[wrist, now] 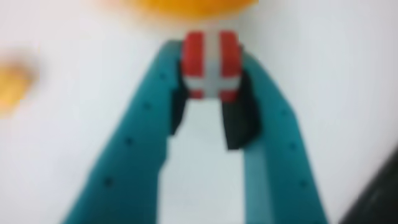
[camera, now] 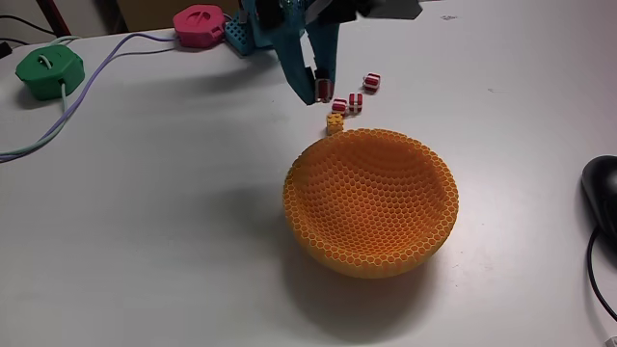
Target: Place cube pieces into the yellow basket
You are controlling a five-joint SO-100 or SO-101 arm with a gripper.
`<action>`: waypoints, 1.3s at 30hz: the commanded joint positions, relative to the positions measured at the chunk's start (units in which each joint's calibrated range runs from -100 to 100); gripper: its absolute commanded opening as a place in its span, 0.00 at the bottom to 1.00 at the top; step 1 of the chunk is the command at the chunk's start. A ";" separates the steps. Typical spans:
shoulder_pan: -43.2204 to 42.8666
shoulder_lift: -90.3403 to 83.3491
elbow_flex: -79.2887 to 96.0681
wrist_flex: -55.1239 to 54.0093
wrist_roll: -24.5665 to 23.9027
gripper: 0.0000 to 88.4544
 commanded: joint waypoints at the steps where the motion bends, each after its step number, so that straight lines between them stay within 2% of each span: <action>1: -2.76 10.19 -7.29 -13.97 -2.34 0.00; 2: -3.69 12.74 -7.20 -16.76 -2.98 0.00; 3: -4.35 15.30 -8.83 -17.10 -2.98 0.04; 7: -6.86 20.70 -12.88 -18.84 -1.32 0.32; 10: -7.24 20.98 -13.65 -16.49 -0.88 0.38; 14: -7.52 17.86 -13.55 -11.98 -1.81 0.41; 15: -7.52 16.82 -14.81 -8.07 -2.49 0.41; 17: -7.33 13.31 -20.00 6.79 -3.52 0.40; 19: -7.70 7.35 -20.58 22.60 -7.23 0.40; 22: -11.80 -4.87 -7.78 33.55 -15.58 0.38; 25: -18.79 -17.09 14.76 27.12 -22.76 0.37; 28: -20.56 -21.82 28.62 14.70 -22.27 0.35; 30: -19.63 -19.93 29.78 11.39 -20.81 0.35; 39: -18.05 -5.82 26.99 0.71 -21.00 0.33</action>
